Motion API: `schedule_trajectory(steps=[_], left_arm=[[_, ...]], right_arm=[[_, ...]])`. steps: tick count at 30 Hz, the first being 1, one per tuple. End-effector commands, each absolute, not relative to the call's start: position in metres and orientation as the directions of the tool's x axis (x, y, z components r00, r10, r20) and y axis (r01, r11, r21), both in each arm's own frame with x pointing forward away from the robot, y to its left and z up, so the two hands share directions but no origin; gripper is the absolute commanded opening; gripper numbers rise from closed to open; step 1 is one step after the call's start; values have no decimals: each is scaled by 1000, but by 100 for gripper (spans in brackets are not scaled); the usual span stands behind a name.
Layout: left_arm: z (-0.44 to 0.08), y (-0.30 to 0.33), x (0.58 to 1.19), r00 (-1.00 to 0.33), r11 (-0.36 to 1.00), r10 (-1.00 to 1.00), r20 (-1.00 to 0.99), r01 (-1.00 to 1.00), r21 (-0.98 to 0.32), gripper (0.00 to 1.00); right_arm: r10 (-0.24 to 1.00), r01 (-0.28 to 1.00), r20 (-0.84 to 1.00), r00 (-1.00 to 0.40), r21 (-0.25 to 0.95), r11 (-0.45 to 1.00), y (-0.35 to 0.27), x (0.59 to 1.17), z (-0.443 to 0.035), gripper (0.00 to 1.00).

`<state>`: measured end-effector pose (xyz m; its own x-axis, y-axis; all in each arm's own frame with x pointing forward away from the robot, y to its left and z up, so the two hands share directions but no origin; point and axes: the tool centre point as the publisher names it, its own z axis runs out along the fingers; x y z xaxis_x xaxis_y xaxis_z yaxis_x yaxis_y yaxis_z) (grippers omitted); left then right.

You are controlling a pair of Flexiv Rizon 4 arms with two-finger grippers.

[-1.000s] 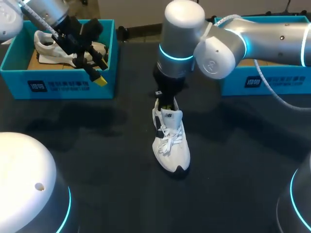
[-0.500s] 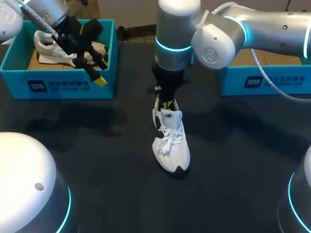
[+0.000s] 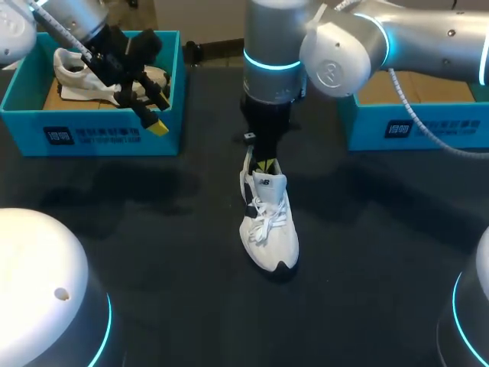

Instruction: Take the shoe out of the shoebox, open the shoe tongue, remove and reinsert the insole, then place the shoe into the shoebox

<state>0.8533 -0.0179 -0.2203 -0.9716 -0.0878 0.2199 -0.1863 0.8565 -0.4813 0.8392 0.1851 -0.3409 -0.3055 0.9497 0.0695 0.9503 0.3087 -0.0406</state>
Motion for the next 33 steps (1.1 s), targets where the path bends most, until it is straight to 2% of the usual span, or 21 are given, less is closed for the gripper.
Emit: schedule_trajectory(steps=[1,12,25,27,29,30,31,33], left_arm=[[-220,-17,852,-972,857,-89,218,-186,-480,100],[-220,-17,852,-972,857,-89,218,-186,-480,100],[-220,-17,852,-972,857,-89,218,-186,-480,100],[-220,-17,852,-972,857,-89,218,-186,-480,100],[-220,-17,852,-972,857,-89,218,-186,-480,100],[-220,-17,852,-972,857,-89,218,-186,-480,100],[-220,-17,852,-972,857,-89,218,-186,-480,100],[-220,-17,852,-972,857,-89,218,-186,-480,100]], right_arm=[[952,950,80,-295,-87,301,184,839,-336,0],[959,928,100,-264,-244,281,177,823,-332,0],[962,913,126,-243,-306,270,174,806,-347,0],[962,911,130,-239,-313,269,174,805,-346,38],[963,911,131,-237,-314,267,174,803,-346,51],[964,913,132,-233,-313,263,174,802,-346,96],[964,913,133,-232,-312,262,173,802,-346,100],[964,915,133,-230,-309,260,174,802,-346,100]])
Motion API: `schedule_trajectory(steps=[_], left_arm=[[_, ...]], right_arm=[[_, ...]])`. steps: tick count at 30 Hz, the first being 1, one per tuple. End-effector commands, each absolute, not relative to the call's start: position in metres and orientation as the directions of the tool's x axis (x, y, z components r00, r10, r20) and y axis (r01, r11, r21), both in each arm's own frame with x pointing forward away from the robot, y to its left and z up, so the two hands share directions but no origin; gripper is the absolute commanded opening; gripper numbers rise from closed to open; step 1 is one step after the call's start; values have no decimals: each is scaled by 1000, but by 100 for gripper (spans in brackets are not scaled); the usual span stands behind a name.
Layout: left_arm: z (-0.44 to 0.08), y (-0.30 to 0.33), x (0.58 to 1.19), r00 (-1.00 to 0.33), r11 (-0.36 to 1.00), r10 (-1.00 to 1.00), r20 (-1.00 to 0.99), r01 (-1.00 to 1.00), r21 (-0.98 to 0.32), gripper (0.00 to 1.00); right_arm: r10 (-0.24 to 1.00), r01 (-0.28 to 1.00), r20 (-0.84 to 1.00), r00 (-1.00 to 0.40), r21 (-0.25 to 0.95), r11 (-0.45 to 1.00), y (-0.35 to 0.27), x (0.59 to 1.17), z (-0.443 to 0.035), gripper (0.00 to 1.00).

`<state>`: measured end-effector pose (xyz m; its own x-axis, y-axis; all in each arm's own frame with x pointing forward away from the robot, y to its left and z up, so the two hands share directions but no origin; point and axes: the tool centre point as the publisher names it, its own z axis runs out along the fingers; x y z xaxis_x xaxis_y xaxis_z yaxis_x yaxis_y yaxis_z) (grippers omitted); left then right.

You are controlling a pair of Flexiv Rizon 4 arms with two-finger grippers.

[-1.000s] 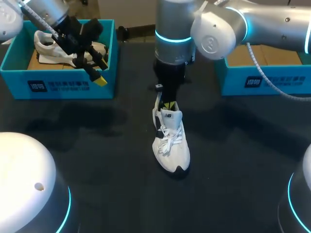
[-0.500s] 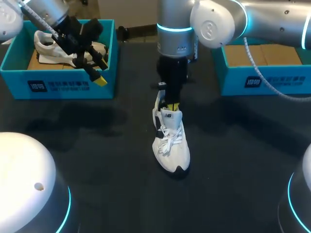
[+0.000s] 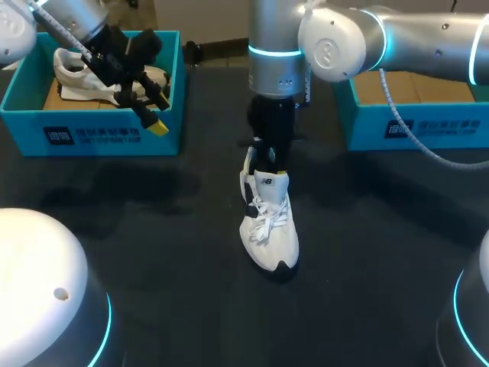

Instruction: Take the shoe out of the shoebox, open the shoe tongue, remove and reinsert the insole, then place the shoe into the shoebox

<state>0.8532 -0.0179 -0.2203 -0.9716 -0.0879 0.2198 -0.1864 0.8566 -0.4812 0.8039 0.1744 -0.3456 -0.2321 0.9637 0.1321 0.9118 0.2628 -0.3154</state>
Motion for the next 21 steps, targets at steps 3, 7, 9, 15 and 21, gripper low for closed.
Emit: schedule_trajectory(steps=[3,7,9,15,21], left_arm=[[-220,-17,852,-972,857,-89,218,-186,-480,100],[-220,-17,852,-972,857,-89,218,-186,-480,100],[-220,-17,852,-972,857,-89,218,-186,-480,100],[-220,-17,852,-972,857,-89,218,-186,-480,100],[-220,-17,852,-972,857,-89,218,-186,-480,100]], right_arm=[[965,915,126,-231,-310,259,177,802,-346,100],[966,912,115,-233,-318,258,180,802,-347,100],[966,910,112,-235,-324,259,182,801,-349,100],[967,904,89,-239,-342,255,185,803,-351,100],[969,900,59,-240,-360,244,189,803,-349,100]])
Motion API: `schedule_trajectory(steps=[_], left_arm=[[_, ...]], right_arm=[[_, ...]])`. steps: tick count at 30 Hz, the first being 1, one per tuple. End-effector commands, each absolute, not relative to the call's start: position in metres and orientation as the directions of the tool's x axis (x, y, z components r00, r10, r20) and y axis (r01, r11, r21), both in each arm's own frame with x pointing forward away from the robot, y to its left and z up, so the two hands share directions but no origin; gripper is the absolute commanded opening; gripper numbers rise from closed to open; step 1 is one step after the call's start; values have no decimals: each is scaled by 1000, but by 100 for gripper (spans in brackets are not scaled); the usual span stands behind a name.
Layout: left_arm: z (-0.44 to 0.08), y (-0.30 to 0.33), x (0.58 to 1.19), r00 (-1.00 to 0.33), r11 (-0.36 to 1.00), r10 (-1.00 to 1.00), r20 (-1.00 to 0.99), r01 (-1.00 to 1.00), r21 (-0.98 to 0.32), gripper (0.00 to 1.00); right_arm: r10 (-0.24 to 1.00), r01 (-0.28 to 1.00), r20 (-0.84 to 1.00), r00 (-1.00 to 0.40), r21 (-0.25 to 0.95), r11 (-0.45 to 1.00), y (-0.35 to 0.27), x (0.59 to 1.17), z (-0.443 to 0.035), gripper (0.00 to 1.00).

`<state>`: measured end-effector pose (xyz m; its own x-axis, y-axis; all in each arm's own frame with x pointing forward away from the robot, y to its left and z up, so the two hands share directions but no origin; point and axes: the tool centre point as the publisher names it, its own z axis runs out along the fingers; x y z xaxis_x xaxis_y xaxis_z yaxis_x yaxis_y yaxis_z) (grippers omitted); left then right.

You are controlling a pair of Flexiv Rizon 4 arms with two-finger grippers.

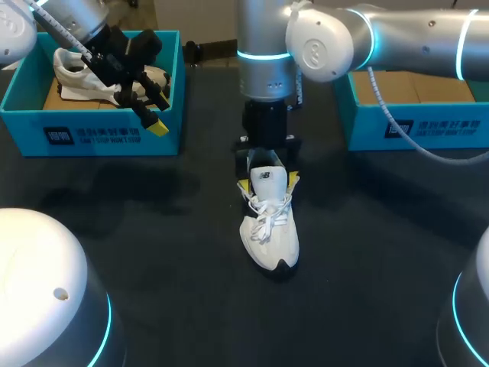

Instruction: Take the shoe out of the shoebox, open the shoe tongue, remove and reinsert the insole, then place the shoe into the shoebox

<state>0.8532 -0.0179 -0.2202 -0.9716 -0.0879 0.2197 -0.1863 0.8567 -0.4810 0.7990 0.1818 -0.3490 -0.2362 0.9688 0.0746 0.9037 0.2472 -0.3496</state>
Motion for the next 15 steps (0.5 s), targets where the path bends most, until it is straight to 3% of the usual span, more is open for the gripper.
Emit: schedule_trajectory(steps=[1,15], left_arm=[[-220,-17,852,-972,857,-89,218,-186,-480,100],[-220,-17,852,-972,857,-89,218,-186,-480,100]], right_arm=[[970,902,56,-236,-360,240,189,802,-348,100],[980,924,-1,-198,-333,187,178,795,-323,100]])
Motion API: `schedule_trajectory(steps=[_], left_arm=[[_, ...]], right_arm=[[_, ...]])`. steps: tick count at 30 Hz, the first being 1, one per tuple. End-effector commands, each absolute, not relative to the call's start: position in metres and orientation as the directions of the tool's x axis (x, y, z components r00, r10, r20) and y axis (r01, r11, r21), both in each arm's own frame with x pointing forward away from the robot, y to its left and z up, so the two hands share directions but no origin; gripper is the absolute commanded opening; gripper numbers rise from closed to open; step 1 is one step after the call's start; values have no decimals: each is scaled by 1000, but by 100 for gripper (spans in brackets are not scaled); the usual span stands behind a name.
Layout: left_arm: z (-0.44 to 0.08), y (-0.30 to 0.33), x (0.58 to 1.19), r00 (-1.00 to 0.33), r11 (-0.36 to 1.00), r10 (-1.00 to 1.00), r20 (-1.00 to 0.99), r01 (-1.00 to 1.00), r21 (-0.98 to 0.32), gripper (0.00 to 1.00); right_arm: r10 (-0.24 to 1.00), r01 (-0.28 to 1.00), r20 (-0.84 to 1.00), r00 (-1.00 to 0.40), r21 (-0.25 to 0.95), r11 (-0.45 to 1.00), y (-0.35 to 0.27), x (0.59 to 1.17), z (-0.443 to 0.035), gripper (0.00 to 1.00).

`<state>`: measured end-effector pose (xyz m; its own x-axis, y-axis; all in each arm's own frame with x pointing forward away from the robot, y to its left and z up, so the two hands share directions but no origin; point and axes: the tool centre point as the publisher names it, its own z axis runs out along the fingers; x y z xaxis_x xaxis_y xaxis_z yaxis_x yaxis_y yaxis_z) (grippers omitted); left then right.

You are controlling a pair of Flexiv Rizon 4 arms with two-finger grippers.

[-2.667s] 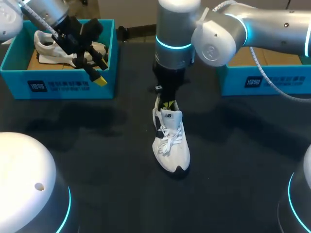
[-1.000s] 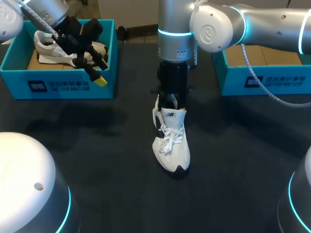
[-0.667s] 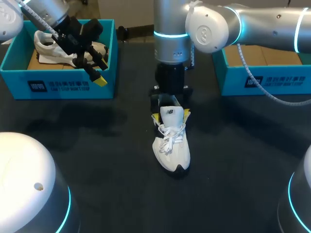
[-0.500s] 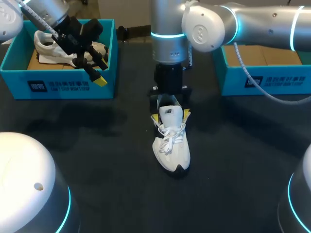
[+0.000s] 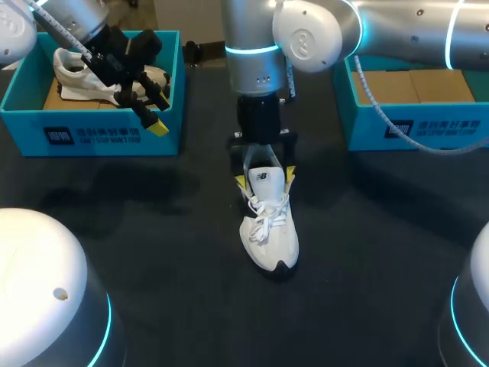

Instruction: Take the shoe out of the shoebox, open the shoe tongue, remove and reinsert the insole, then place the shoe into the shoebox

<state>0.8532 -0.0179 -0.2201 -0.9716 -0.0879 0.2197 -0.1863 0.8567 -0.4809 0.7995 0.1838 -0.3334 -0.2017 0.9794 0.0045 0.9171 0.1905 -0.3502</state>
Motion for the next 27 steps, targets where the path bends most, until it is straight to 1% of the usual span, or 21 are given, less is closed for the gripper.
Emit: schedule_trajectory(steps=[1,12,19,27], left_arm=[[-220,-17,852,-972,857,-89,218,-186,-480,100],[-220,-17,852,-972,857,-89,218,-186,-480,100],[-220,-17,852,-972,857,-89,218,-186,-480,100],[-220,-17,852,-972,857,-89,218,-186,-480,100]], right_arm=[[980,925,-2,-198,-332,186,178,795,-320,100],[984,951,-40,-173,-268,156,167,791,-292,100],[985,959,-61,-164,-243,145,165,776,-272,100],[987,961,-29,-161,-233,150,171,753,-271,100]])
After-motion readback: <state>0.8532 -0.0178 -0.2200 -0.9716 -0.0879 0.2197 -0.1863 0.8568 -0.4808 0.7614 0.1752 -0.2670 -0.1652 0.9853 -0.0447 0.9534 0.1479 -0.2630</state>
